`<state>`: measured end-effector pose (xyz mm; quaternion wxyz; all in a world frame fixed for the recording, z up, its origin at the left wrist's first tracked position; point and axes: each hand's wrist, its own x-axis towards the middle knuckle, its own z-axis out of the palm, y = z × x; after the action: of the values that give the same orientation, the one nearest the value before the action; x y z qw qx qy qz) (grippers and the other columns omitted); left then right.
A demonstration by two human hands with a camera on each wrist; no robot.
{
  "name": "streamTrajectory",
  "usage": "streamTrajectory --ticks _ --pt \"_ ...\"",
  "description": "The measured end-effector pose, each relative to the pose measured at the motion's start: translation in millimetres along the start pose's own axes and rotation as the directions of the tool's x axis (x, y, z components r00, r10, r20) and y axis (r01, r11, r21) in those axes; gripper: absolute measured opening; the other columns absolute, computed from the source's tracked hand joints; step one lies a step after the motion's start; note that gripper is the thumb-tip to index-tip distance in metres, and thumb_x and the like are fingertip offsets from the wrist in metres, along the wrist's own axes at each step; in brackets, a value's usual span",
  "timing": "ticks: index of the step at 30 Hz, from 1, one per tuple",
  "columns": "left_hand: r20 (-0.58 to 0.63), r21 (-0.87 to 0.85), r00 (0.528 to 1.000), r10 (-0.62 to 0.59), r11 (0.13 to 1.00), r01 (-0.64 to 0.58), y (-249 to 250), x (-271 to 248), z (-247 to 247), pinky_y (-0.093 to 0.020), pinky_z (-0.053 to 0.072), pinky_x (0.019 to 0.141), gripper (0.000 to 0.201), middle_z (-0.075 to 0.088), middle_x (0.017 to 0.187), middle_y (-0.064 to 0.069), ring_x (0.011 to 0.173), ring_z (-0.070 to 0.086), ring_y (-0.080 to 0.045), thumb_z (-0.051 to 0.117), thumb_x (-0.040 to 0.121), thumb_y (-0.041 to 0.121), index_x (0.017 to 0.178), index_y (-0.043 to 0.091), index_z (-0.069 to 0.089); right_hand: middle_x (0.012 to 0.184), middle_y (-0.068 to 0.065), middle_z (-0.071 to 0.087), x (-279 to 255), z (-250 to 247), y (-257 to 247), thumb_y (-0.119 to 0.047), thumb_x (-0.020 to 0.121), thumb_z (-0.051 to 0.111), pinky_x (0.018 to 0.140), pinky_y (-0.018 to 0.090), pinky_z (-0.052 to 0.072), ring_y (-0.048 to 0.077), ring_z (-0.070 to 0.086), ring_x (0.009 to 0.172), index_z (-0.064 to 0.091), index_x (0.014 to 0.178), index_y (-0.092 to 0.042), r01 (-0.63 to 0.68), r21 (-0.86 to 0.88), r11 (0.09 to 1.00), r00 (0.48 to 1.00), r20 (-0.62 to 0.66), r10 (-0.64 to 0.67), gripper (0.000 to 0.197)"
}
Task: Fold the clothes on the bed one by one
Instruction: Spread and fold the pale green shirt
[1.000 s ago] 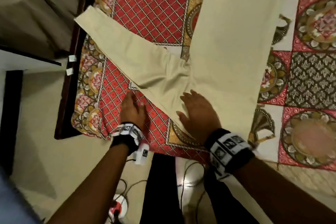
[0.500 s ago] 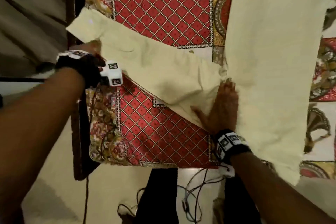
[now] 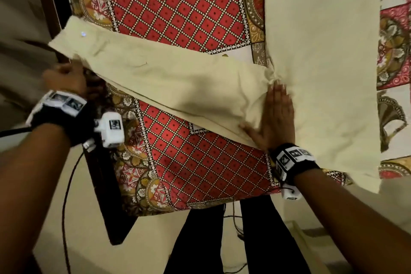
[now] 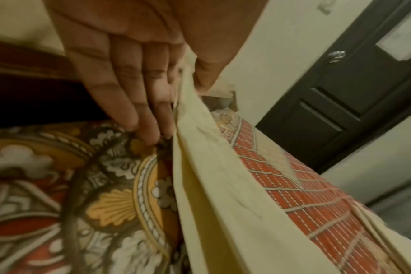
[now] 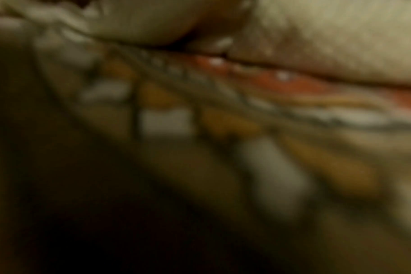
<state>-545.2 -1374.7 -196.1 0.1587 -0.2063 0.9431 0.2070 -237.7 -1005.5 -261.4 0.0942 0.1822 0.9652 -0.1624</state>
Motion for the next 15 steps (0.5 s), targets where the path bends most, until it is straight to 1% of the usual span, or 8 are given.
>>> streamTrajectory --ticks 2,4,6,7,8,9,11,15 --pt "-0.126 0.019 0.987 0.097 0.995 -0.096 -6.9 -24.7 -7.3 -0.034 0.05 0.089 0.033 0.061 0.097 0.0 0.099 0.066 -0.026 0.05 0.086 0.057 0.095 0.026 0.059 0.166 0.025 0.005 -0.3 -8.1 -3.1 -0.079 0.089 0.037 0.125 0.054 0.011 0.035 0.003 0.156 0.012 0.156 0.009 0.024 0.039 0.999 0.998 -0.055 -0.022 0.113" --pt "-0.204 0.051 0.886 0.417 0.908 -0.416 1.8 -66.7 1.5 -0.036 0.045 0.089 0.035 0.064 0.103 -0.009 0.099 0.06 -0.027 0.051 0.092 0.044 0.112 0.016 0.059 0.164 0.028 0.012 -1.6 -18.0 -13.9 -0.068 0.093 0.039 0.124 0.057 0.012 0.038 0.01 0.155 0.019 0.155 0.01 0.067 0.099 0.993 0.989 -0.142 -0.052 0.101" --pt "-0.034 0.088 0.691 0.722 0.691 -0.717 25.0 -105.3 27.9 -0.041 0.041 0.101 0.03 0.06 0.125 -0.015 0.119 0.053 -0.03 0.049 0.097 0.025 0.12 0.011 0.061 0.163 0.027 0.019 -4.1 -20.8 -29.4 -0.055 0.099 0.038 0.125 0.054 0.013 0.037 0.016 0.154 0.025 0.153 0.01 0.125 0.136 0.983 0.976 -0.194 -0.097 0.085" --pt "0.079 0.111 0.62 0.781 0.611 -0.784 40.6 -118.1 45.5 -0.043 0.037 0.109 0.034 0.054 0.139 -0.014 0.132 0.046 -0.03 0.046 0.098 0.022 0.128 0.012 0.059 0.163 0.025 0.021 -5.6 -18.4 -35.4 -0.049 0.103 0.034 0.125 0.052 0.015 0.036 0.017 0.154 0.027 0.153 0.008 0.142 0.134 0.981 0.974 -0.194 -0.114 0.077" --pt "0.157 0.12 0.582 0.798 0.57 -0.813 48.6 -118.0 65.6 -0.045 0.032 0.115 0.04 0.045 0.15 -0.011 0.142 0.036 -0.029 0.042 0.1 0.024 0.137 0.013 0.053 0.163 0.023 0.024 -5.7 -13.6 -38.3 -0.042 0.106 0.031 0.125 0.052 0.018 0.035 0.019 0.154 0.029 0.153 0.007 0.146 0.133 0.98 0.974 -0.194 -0.118 0.069" --pt "0.213 0.126 0.575 0.79 0.562 -0.818 54.4 -114.8 82.1 -0.047 0.026 0.119 0.047 0.036 0.158 -0.009 0.148 0.026 -0.028 0.037 0.102 0.029 0.145 0.013 0.046 0.163 0.023 0.026 -5.2 -7.2 -37.6 -0.037 0.107 0.032 0.124 0.053 0.021 0.034 0.021 0.153 0.031 0.153 0.006 0.129 0.139 0.982 0.975 -0.197 -0.1 0.063" --pt "0.263 0.17 0.628 0.732 0.606 -0.777 51.0 -88.5 106.4 -0.047 0.017 0.122 0.058 0.019 0.165 -0.006 0.153 0.012 -0.027 0.03 0.105 0.041 0.156 0.014 0.027 0.162 0.022 0.029 -1.4 4.5 -29.8 -0.031 0.108 0.037 0.121 0.054 0.027 0.032 0.024 0.152 0.033 0.153 0.005 0.059 0.135 0.989 0.98 -0.197 -0.032 0.058" --pt "0.182 0.35 0.732 0.657 0.652 -0.672 24.9 -30.7 99.4 -0.044 0.0 0.124 0.081 0.001 0.167 -0.008 0.154 -0.001 -0.026 0.023 0.1 0.066 0.159 0.014 0.004 0.167 0.018 0.014 3.1 14.3 -21.3 -0.052 0.102 0.049 0.126 0.047 0.015 0.029 0.012 0.156 0.018 0.159 0.0 0.012 0.05 0.999 0.996 -0.088 -0.008 0.083"
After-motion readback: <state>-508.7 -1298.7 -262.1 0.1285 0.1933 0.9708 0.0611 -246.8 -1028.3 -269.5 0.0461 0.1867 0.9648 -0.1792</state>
